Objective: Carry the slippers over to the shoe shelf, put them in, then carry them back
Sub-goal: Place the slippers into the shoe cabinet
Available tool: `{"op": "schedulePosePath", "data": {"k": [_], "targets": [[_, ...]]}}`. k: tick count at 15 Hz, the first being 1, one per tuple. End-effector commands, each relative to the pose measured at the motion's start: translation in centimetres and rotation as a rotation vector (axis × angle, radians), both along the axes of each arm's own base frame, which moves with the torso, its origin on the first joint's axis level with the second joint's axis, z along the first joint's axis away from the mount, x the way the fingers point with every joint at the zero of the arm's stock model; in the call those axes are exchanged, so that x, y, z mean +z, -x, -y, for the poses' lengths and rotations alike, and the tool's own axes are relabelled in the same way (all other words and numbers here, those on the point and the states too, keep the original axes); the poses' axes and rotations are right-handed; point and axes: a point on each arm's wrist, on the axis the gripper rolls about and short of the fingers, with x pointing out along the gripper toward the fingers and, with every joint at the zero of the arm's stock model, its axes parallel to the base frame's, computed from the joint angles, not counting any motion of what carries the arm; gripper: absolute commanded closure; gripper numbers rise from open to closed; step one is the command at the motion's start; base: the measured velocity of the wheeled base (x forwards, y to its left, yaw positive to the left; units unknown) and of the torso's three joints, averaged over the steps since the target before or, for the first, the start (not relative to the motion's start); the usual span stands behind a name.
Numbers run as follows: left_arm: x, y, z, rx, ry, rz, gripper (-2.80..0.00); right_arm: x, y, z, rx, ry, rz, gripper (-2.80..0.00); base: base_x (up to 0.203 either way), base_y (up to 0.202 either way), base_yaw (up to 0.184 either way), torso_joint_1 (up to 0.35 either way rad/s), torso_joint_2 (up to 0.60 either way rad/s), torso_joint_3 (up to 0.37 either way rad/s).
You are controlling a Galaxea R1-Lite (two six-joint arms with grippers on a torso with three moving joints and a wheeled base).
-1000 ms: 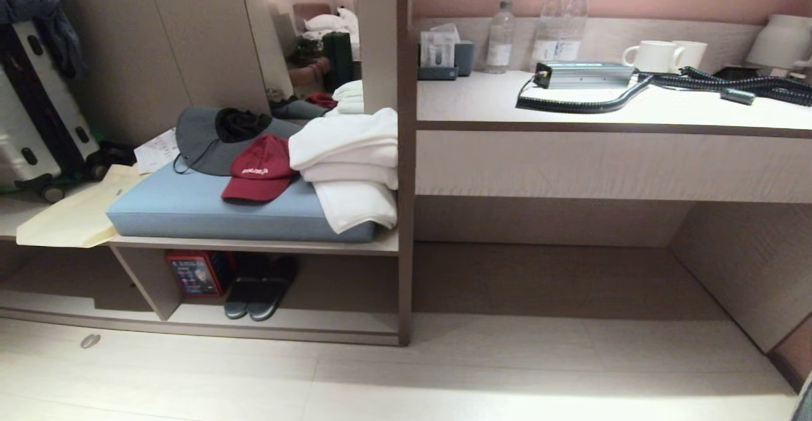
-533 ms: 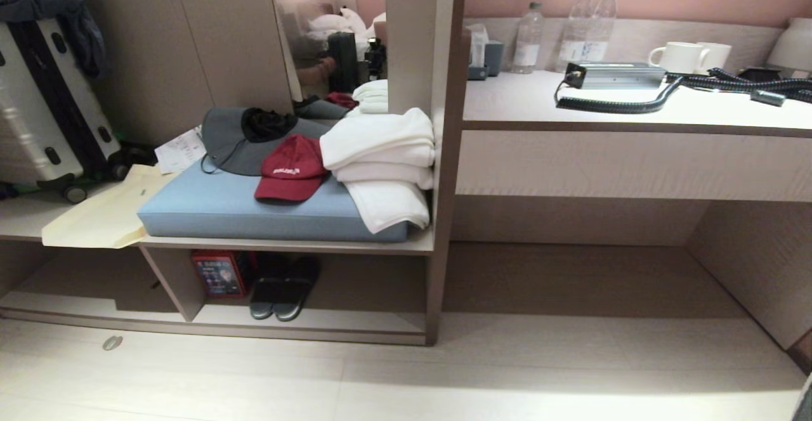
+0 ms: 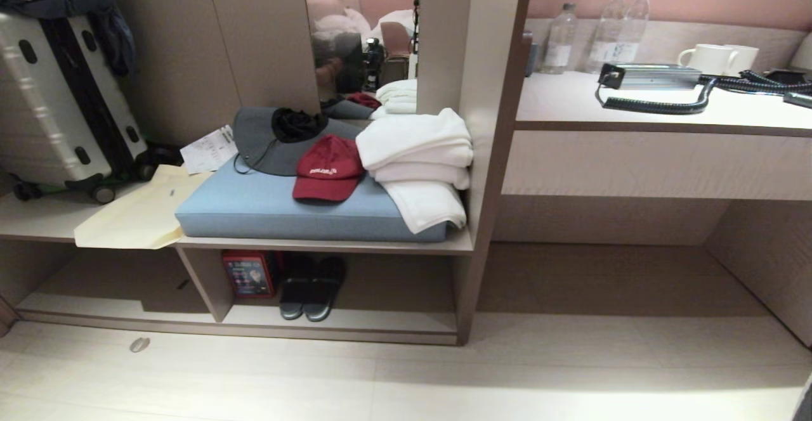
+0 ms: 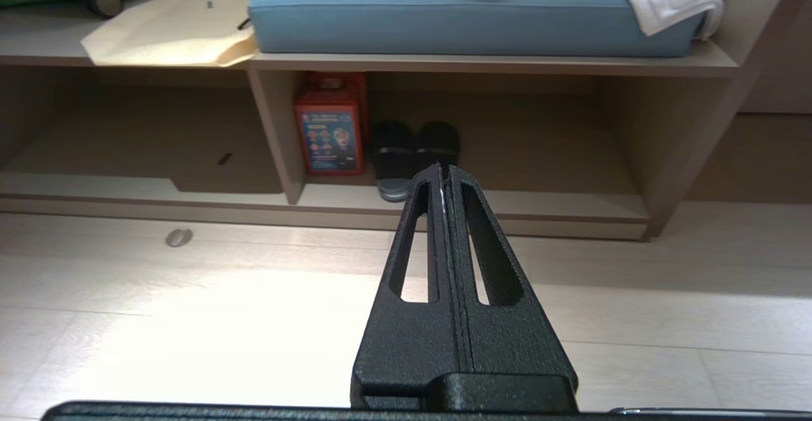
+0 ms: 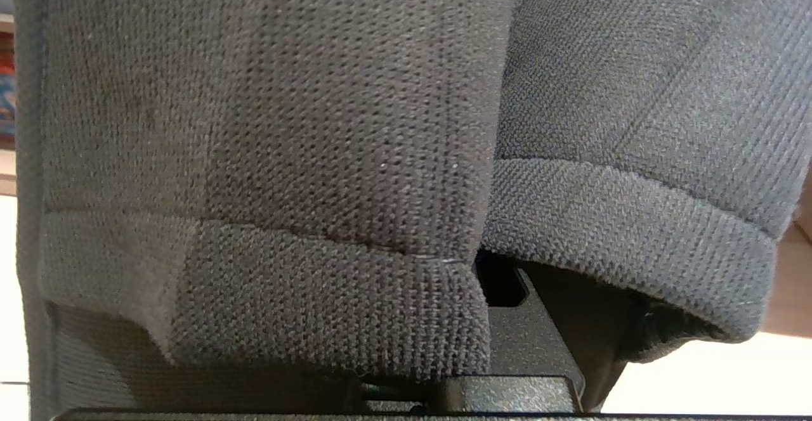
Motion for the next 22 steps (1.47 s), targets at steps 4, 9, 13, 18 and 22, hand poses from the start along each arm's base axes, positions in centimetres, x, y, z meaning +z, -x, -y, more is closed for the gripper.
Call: {"op": "schedulePosePath", "data": {"k": [4, 9, 13, 18, 22], "targets": [[0.0, 0.0, 0.0, 0.0, 0.0, 0.0, 0.0, 0.0, -0.01, 0.0, 0.001, 0.001, -0.002, 0.0, 0.0, 0.196, -0.002, 0.004, 0.0, -0.002], [0.0, 0.0, 0.0, 0.0, 0.0, 0.0, 0.0, 0.01, -0.01, 0.0, 0.001, 0.0, 0.0, 0.0, 0.0, 0.197, -0.003, 0.003, 0.0, 0.002], [0.0, 0.0, 0.0, 0.0, 0.0, 0.0, 0.0, 0.01, -0.01, 0.0, 0.001, 0.0, 0.0, 0.0, 0.0, 0.196, -0.002, 0.004, 0.0, 0.002], [0.0, 0.0, 0.0, 0.0, 0.0, 0.0, 0.0, 0.01, -0.01, 0.0, 0.002, 0.001, 0.0, 0.0, 0.0, 0.198, -0.001, 0.002, 0.0, 0.002], [0.0, 0.0, 0.0, 0.002, -0.001, 0.0, 0.0, 0.0, -0.01, 0.0, 0.002, 0.001, -0.002, 0.0, 0.0, 0.185, -0.001, 0.0, 0.0, 0.002]]}}
